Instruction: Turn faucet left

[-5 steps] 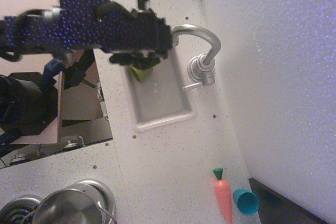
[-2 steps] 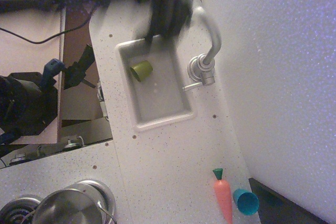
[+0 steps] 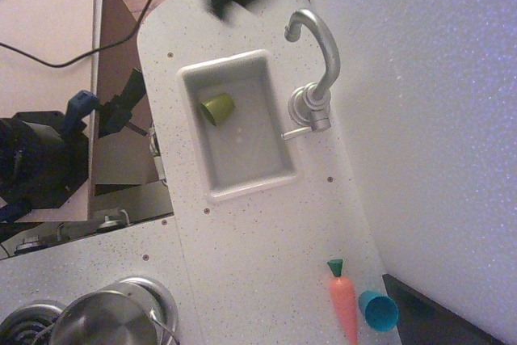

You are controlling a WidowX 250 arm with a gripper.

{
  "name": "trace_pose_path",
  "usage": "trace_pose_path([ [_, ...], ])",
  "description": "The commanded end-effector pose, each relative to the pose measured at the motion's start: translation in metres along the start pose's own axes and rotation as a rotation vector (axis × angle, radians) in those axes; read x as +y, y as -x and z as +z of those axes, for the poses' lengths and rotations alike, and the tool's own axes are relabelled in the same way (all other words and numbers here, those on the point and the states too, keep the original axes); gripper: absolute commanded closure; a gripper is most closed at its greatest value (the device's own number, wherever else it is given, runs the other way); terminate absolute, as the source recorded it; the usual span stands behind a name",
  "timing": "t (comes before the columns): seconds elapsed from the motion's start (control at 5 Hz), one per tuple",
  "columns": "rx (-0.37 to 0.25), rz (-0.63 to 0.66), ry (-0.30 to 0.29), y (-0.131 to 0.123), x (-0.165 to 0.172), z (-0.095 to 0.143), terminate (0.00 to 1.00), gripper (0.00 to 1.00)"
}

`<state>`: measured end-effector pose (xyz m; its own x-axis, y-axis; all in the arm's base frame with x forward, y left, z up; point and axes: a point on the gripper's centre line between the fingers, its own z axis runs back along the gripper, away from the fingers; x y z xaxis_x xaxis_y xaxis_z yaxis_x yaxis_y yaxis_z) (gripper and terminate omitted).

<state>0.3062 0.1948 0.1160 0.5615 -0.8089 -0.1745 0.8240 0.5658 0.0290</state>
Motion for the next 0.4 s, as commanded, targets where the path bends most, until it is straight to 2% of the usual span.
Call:
trace_pose_path([
  [0.0,0.070,-0.032,-0.003,-0.027,-0.059,0.052,0.00,0.00],
  [0.2,0.110,-0.293,0.022,-0.072,-0.076,0.063,1.00,0.00],
])
